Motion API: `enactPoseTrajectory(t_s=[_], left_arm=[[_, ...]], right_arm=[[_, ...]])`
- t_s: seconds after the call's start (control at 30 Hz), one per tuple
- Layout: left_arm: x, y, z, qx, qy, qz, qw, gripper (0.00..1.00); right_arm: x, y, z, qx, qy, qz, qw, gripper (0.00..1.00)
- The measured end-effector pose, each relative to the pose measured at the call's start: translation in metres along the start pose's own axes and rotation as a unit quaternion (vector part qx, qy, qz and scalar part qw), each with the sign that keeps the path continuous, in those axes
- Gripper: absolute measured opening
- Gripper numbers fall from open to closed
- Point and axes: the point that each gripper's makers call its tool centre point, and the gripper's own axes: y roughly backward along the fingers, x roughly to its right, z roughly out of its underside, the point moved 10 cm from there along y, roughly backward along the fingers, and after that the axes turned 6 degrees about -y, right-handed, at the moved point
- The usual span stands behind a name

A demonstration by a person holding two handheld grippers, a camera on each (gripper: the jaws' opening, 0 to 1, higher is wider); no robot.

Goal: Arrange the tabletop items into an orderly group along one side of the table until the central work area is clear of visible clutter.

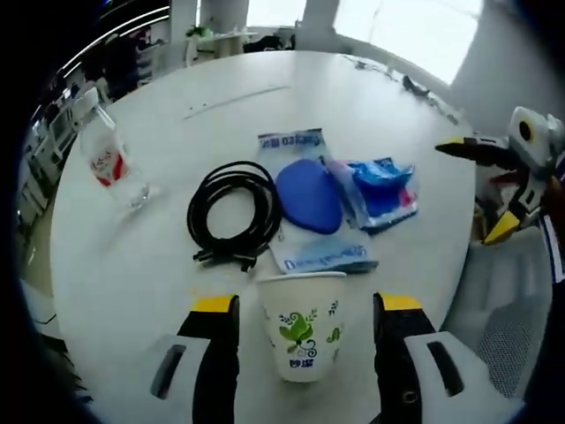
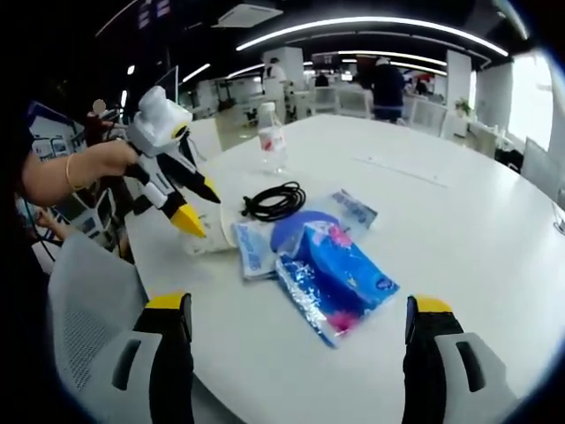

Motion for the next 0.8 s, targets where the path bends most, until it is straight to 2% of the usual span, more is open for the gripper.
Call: enactPoseTrajectory(t_s=[0.23,0.6,0.8], left_arm=[[-0.002,-0.008,0.001,-0.022,0.013,0.011,0.9996,0.53],[-0.004,-0.021,0.002,-0.039,0.017,0.006,0.9991,0.5],[-0.004,-0.024,0.006,-0.045,0.018,0.011,0.9987,0.44]], right_arm=[[0.0,-0.001,0.002,-0.003,0.0,-0.001,1.0,1.0],[0.002,0.0,0.005,-0.006,-0.002,0.002,1.0,1.0],[0.003,0.001,0.006,-0.007,-0.004,0.005,1.0,1.0]])
